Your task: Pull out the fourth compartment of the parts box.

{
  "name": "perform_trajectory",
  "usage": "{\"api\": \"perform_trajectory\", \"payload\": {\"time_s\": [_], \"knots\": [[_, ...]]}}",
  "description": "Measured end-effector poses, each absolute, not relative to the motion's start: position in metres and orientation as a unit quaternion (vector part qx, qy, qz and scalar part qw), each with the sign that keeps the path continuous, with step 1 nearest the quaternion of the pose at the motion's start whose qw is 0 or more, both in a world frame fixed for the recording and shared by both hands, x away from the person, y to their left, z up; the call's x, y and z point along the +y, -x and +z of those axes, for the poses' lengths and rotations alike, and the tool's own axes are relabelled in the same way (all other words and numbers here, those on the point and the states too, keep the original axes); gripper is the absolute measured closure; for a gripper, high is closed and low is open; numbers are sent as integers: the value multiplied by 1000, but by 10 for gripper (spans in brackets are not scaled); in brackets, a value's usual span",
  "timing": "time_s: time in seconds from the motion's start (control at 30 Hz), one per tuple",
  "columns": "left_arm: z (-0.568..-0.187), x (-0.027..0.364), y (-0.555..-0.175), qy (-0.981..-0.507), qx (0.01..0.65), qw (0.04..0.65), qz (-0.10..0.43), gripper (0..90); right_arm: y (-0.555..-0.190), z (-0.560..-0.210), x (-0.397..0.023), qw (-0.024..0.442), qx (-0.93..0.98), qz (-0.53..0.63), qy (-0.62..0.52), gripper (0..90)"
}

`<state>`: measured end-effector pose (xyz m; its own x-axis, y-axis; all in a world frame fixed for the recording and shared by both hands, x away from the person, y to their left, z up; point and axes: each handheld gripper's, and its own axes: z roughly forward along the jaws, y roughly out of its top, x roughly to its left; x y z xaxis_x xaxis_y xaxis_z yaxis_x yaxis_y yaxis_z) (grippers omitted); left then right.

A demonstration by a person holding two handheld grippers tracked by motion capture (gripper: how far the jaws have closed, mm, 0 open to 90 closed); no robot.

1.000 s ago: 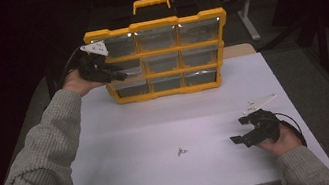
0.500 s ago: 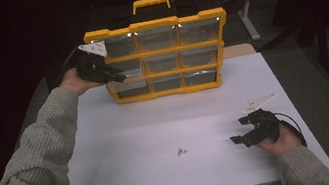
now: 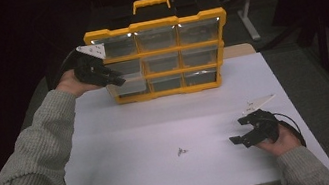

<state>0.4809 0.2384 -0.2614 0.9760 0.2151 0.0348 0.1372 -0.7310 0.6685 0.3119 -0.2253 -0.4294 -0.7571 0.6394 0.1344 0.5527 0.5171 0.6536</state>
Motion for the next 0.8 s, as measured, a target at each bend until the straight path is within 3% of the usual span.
{"api": "perform_trajectory", "payload": {"time_s": [0.8], "knots": [[-260,240,-467,-931,79,355,37,724,-311,-429,-223,58,870,351,-342,175]]}}
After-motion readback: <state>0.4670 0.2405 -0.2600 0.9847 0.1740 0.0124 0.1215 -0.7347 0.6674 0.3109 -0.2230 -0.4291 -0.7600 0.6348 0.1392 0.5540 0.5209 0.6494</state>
